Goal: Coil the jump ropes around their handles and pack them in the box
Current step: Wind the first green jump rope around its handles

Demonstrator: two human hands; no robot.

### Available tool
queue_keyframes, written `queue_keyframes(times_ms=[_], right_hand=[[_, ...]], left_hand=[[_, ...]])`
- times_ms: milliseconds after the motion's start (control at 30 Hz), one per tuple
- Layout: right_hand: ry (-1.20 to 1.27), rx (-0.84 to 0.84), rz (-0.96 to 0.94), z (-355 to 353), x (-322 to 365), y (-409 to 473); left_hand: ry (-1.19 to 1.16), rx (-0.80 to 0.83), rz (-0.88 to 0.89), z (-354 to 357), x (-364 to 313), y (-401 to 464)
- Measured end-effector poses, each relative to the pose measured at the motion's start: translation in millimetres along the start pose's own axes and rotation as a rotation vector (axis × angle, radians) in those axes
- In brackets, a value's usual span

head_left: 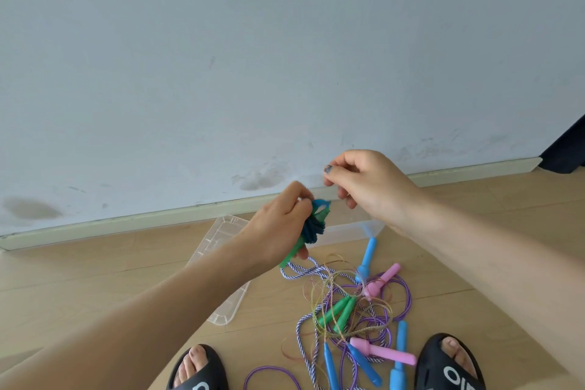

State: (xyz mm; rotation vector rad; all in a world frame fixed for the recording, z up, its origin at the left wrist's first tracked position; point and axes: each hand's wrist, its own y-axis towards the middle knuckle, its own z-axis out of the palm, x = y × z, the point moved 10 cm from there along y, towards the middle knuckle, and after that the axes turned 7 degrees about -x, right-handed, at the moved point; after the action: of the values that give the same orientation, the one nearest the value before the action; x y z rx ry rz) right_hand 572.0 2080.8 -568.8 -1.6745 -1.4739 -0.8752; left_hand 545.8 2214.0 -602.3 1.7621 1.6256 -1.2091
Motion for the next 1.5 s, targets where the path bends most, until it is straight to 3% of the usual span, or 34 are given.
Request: queue_keyframes(times_ms=[100, 233, 367, 467, 567, 733, 900, 1000, 1233, 1500], right_hand=[[0.062, 0.027, 0.111, 9, -20, 9], [0.223, 0.068, 0.358, 33, -52, 3], [0.447, 0.311, 0.574, 84, -69, -14], [0.390, 0.263, 0.566, 95, -85, 9], [0.399, 0.200, 0.580, 98, -109, 41], [0.338, 0.136, 0.587, 94, -176, 96], [-0.083, 0.079, 0.572, 94, -256, 145], [-0.252, 0.109, 0.573, 122, -291, 169], [-0.547, 0.259, 0.547, 190, -331, 199], [-0.877, 0.509, 0.405, 212, -322, 193]], left_hand=[[-0.329, 0.032, -0.268, 14, 28, 7], [-0.648, -0.008, -0.450, 15, 47, 23], [-0.827, 0.001, -0.568, 18, 56, 35], [-0.877, -0.007, -0.597, 25, 57, 51], [-0.804, 0.025, -0.589, 37, 71, 77], [-0.417, -0.001, -0.525, 57, 127, 135], [0.044, -0.061, -0.511, 71, 206, 175], [0.066, -0.040, -0.521, 91, 241, 189], [-0.019, -0.213, -0.434, 100, 251, 211], [-0.033, -0.202, -0.373, 101, 247, 209]])
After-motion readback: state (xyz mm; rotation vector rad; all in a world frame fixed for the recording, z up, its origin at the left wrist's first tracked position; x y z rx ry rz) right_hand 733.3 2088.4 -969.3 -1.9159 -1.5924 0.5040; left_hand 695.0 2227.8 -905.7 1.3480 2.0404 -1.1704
